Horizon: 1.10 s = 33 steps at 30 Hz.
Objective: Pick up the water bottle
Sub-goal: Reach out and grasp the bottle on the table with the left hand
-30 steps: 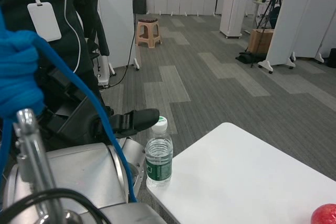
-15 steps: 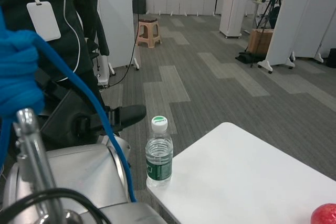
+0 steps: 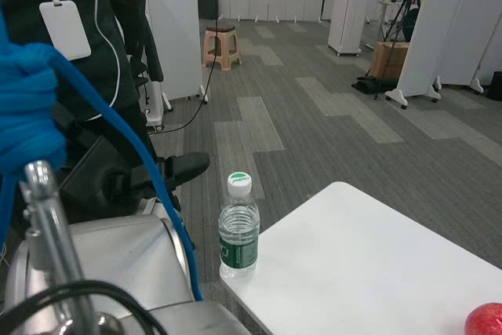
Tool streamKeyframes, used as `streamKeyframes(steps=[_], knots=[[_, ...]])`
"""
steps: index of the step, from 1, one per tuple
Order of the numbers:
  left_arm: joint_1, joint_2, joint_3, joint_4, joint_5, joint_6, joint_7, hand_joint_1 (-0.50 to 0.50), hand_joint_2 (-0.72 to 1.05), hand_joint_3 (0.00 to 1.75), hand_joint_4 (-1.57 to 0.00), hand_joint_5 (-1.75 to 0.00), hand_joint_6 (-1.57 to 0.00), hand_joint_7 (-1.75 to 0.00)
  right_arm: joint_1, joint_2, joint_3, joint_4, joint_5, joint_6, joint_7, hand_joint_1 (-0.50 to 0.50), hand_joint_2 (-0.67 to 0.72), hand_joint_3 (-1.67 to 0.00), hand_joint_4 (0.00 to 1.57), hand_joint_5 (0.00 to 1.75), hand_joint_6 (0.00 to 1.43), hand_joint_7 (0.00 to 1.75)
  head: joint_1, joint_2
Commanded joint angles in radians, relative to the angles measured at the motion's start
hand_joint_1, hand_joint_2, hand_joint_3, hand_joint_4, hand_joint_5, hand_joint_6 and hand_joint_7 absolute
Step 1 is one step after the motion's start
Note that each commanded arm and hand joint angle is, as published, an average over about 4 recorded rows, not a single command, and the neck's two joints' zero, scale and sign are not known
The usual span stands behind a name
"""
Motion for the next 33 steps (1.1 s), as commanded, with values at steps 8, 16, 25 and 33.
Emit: streamKeyframes(steps=[8,16,25,33], knots=[[0.035,0.017,-0.011,0.145,-0.134,0.014,-0.218,-0.50,-0.10,0.09,0.00,-0.92,0.00,-0.07,0.011,-0.014,0.003,0.002,0.013,-0.008,-0.003,-0.42,0.47,0.00,0.00,0.00,0.00,0.00,-0.004,-0.005],[0.066,0.021,-0.083,0.198,-0.334,0.128,-0.456,-0.50,-0.19,0.09,0.00,-0.92,0.00,-0.07,0.011,-0.021,0.011,0.004,0.015,-0.008,-0.001,-0.44,0.52,0.00,0.00,0.00,0.00,0.00,-0.002,-0.013],[0.114,0.032,-0.169,0.154,-0.555,0.384,-0.755,-0.50,-0.28,0.09,-0.04,-0.92,0.00,-0.14,0.011,-0.021,0.012,0.009,0.015,-0.008,-0.002,-0.42,0.49,0.00,0.00,0.00,0.00,0.00,0.000,-0.017],[0.143,0.039,-0.185,0.093,-0.633,0.566,-0.895,-0.50,-0.37,0.09,-0.07,-0.92,0.00,-0.21,0.009,-0.021,0.018,0.017,0.013,-0.005,-0.002,-0.45,0.47,0.00,0.00,0.00,0.00,0.00,-0.001,-0.010]])
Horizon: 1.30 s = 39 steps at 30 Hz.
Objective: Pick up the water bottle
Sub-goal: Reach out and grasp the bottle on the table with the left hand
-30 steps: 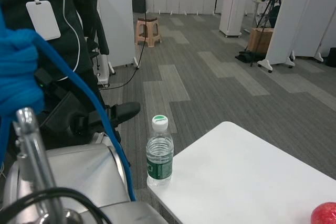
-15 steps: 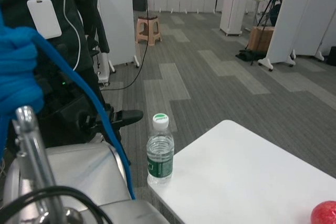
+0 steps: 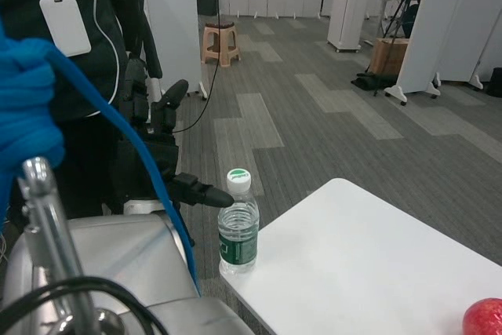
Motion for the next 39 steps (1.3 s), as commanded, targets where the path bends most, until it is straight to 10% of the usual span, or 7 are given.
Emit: streamKeyframes(steps=[1,22,31,39], knots=[[0.018,0.013,-0.006,-0.028,-0.020,0.045,-0.025,-0.50,-0.37,0.09,-0.07,-0.92,0.00,-0.21,0.006,-0.006,0.007,0.013,0.004,-0.004,-0.002,-0.44,0.49,0.00,0.00,0.00,0.00,0.00,0.000,0.005],[0.079,0.018,0.035,-0.123,-0.046,0.443,-0.178,-0.50,-0.37,0.09,0.00,-1.00,0.00,-0.21,-0.003,-0.005,0.014,0.023,0.004,-0.003,-0.003,-0.44,0.49,0.00,0.00,0.00,0.00,0.00,-0.025,-0.006],[0.089,0.026,0.062,-0.128,-0.015,0.527,-0.217,-0.50,-0.46,0.09,0.00,-0.05,0.00,-0.21,-0.003,-0.007,0.017,0.023,0.004,-0.003,-0.002,-0.43,0.49,0.00,0.00,0.00,0.00,0.00,-0.026,-0.010],[0.089,0.025,0.083,-0.138,0.024,0.646,-0.272,-0.50,-0.46,0.09,0.00,0.00,0.00,-0.21,-0.003,-0.007,0.017,0.021,0.003,-0.003,-0.003,-0.42,0.49,0.00,0.00,0.00,0.00,0.00,-0.030,-0.013]])
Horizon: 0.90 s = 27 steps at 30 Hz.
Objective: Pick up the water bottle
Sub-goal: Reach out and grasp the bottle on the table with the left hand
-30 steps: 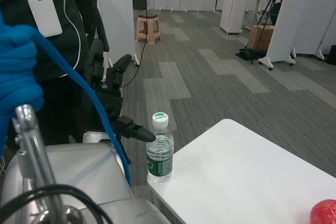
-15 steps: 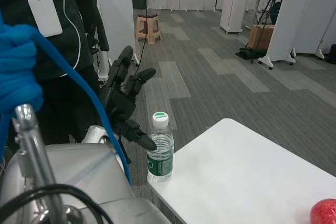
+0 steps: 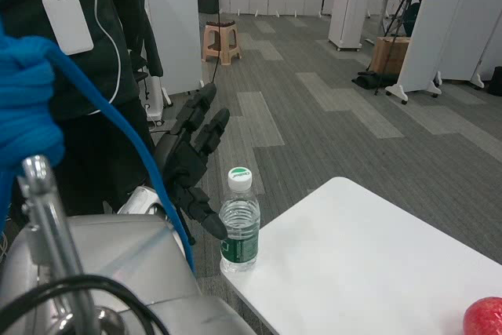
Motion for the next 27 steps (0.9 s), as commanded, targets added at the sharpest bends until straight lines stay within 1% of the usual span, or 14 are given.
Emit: streamKeyframes(steps=[1,2,4,6,8,10,12,15,17,18,22,24,27], knots=[[0.003,0.010,0.019,-0.015,0.027,0.051,-0.023,-0.50,-0.46,0.09,0.00,0.00,0.00,-0.21,-0.003,-0.007,0.001,0.002,0.003,-0.003,-0.003,-0.42,0.50,0.00,0.00,0.00,0.00,0.00,-0.003,-0.002],[0.002,0.008,0.021,-0.015,0.040,0.056,-0.027,-0.50,-0.46,0.09,0.00,0.00,0.00,-0.21,-0.003,-0.006,0.001,0.002,0.003,-0.003,-0.003,-0.42,0.52,0.00,0.00,0.00,0.00,0.00,-0.006,-0.003],[-0.004,0.003,0.022,-0.016,0.068,0.069,-0.038,-0.50,-0.46,0.09,0.00,0.00,0.00,-0.21,-0.003,-0.005,0.001,0.001,0.004,-0.004,-0.003,-0.42,0.50,0.00,0.00,0.00,0.00,0.00,-0.010,-0.005],[-0.012,0.000,0.022,-0.017,0.096,0.093,-0.054,-0.50,-0.41,0.09,0.00,0.00,0.00,-0.21,-0.003,-0.005,0.001,0.001,0.005,-0.004,-0.002,-0.44,0.50,0.00,0.00,0.00,0.00,0.00,-0.010,-0.003],[-0.018,0.000,0.022,-0.017,0.121,0.127,-0.074,-0.50,-0.37,0.09,0.00,0.00,0.00,-0.21,-0.003,-0.005,0.001,0.001,0.006,-0.005,-0.002,-0.44,0.50,0.00,0.00,0.00,0.00,0.00,-0.012,-0.003],[-0.025,0.000,0.024,-0.017,0.144,0.159,-0.094,-0.50,-0.37,0.09,0.00,0.00,0.00,-0.21,-0.002,-0.005,0.001,0.001,0.006,-0.005,-0.002,-0.42,0.50,0.00,0.00,0.00,0.00,0.00,-0.012,-0.003],[-0.033,0.002,0.024,-0.017,0.168,0.184,-0.109,-0.50,-0.37,0.09,0.00,0.00,0.00,-0.21,0.000,-0.005,0.001,0.001,0.007,-0.006,-0.002,-0.43,0.53,0.00,0.00,0.00,0.00,0.00,-0.012,-0.003],[-0.045,0.003,0.024,-0.016,0.202,0.215,-0.127,-0.50,-0.37,0.09,0.00,0.00,0.00,-0.21,0.004,-0.005,0.001,-0.001,0.008,-0.006,-0.002,-0.44,0.53,0.00,0.00,0.00,0.00,0.00,-0.014,-0.006],[-0.051,0.005,0.026,-0.015,0.218,0.239,-0.142,-0.50,-0.37,0.09,0.00,0.00,0.00,-0.21,0.005,-0.006,0.001,-0.002,0.009,-0.006,-0.002,-0.42,0.50,0.00,0.00,0.00,0.00,0.00,-0.015,-0.008],[-0.053,0.006,0.028,-0.015,0.224,0.249,-0.147,-0.50,-0.37,0.09,0.00,0.00,0.00,-0.21,0.005,-0.006,0.001,-0.002,0.009,-0.006,-0.002,-0.42,0.49,0.00,0.00,0.00,0.00,0.00,-0.014,-0.007],[-0.058,0.009,0.032,-0.012,0.238,0.271,-0.160,-0.50,-0.28,0.09,0.00,0.00,0.00,-0.21,0.005,-0.007,0.000,-0.001,0.009,-0.007,-0.002,-0.42,0.50,0.00,0.00,0.00,0.00,0.00,-0.013,-0.010],[-0.058,0.010,0.034,-0.008,0.240,0.274,-0.161,-0.50,-0.28,0.09,0.00,0.00,0.00,-0.21,0.005,-0.007,0.000,0.000,0.009,-0.007,-0.002,-0.42,0.49,0.00,0.00,0.00,0.00,0.00,-0.013,-0.009],[-0.058,0.009,0.036,0.003,0.249,0.278,-0.163,-0.50,-0.28,0.09,0.00,0.00,0.00,-0.21,0.005,-0.008,0.001,0.001,0.009,-0.007,-0.002,-0.42,0.53,0.00,0.00,0.00,0.00,0.00,-0.014,-0.010]])
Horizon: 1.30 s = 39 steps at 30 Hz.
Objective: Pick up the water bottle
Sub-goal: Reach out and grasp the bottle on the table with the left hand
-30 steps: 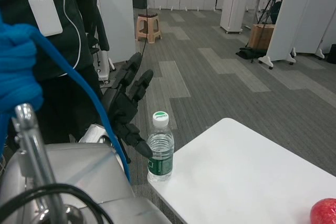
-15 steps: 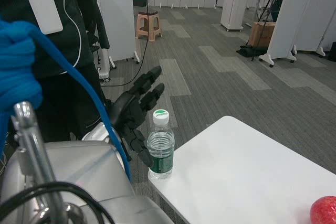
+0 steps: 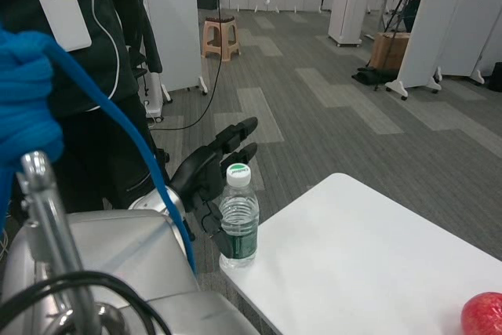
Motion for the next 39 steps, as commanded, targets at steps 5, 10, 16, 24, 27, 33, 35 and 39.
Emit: streamKeyframes(steps=[5,10,16,24,27,33,35,39], knots=[[-0.004,0.004,0.008,0.018,0.059,0.032,-0.024,-0.50,-0.28,0.09,0.00,0.00,0.00,-0.21,0.005,-0.009,-0.001,0.002,0.005,-0.007,-0.002,-0.44,0.53,0.00,0.00,0.00,0.00,0.00,-0.002,-0.003],[-0.018,-0.003,-0.007,0.043,0.090,0.058,-0.047,-0.50,-0.28,0.09,0.00,0.00,0.00,-0.21,0.005,-0.008,0.000,-0.001,0.009,-0.009,-0.002,-0.45,0.53,0.00,0.00,0.00,0.00,0.00,-0.008,-0.011],[-0.039,-0.006,-0.021,0.089,0.144,0.066,-0.075,-0.50,-0.24,0.09,0.00,0.00,0.00,-0.21,0.009,-0.008,-0.001,-0.009,0.012,-0.013,-0.002,-0.42,0.52,0.00,0.00,0.00,0.00,0.00,-0.010,-0.017],[-0.061,-0.009,-0.043,0.146,0.207,0.067,-0.095,-0.50,-0.19,0.09,0.00,0.00,0.00,-0.21,0.009,-0.010,0.000,-0.008,0.012,-0.013,-0.002,-0.44,0.52,0.00,0.00,0.00,0.00,0.00,-0.006,-0.022],[-0.070,-0.009,-0.054,0.169,0.214,0.066,-0.102,-0.50,-0.19,0.09,0.00,0.00,0.00,-0.21,0.009,-0.011,0.002,-0.008,0.013,-0.013,-0.002,-0.44,0.49,0.00,0.00,0.00,0.00,0.00,-0.006,-0.025],[-0.083,-0.011,-0.065,0.204,0.222,0.066,-0.109,-0.50,-0.19,0.09,0.00,0.00,0.00,-0.21,0.012,-0.011,0.000,-0.011,0.013,-0.013,-0.002,-0.44,0.50,0.00,0.00,0.00,0.00,0.00,-0.013,-0.027],[-0.085,-0.013,-0.070,0.205,0.225,0.066,-0.111,-0.50,-0.19,0.09,0.00,0.00,0.00,-0.21,0.012,-0.011,0.000,-0.011,0.014,-0.013,-0.002,-0.44,0.52,0.00,0.00,0.00,0.00,0.00,-0.012,-0.028],[-0.088,-0.015,-0.075,0.205,0.237,0.066,-0.114,-0.50,-0.19,0.09,0.00,0.00,0.00,-0.21,0.013,-0.011,0.000,-0.011,0.016,-0.013,-0.002,-0.44,0.49,0.00,0.00,0.00,0.00,0.00,-0.015,-0.027]])
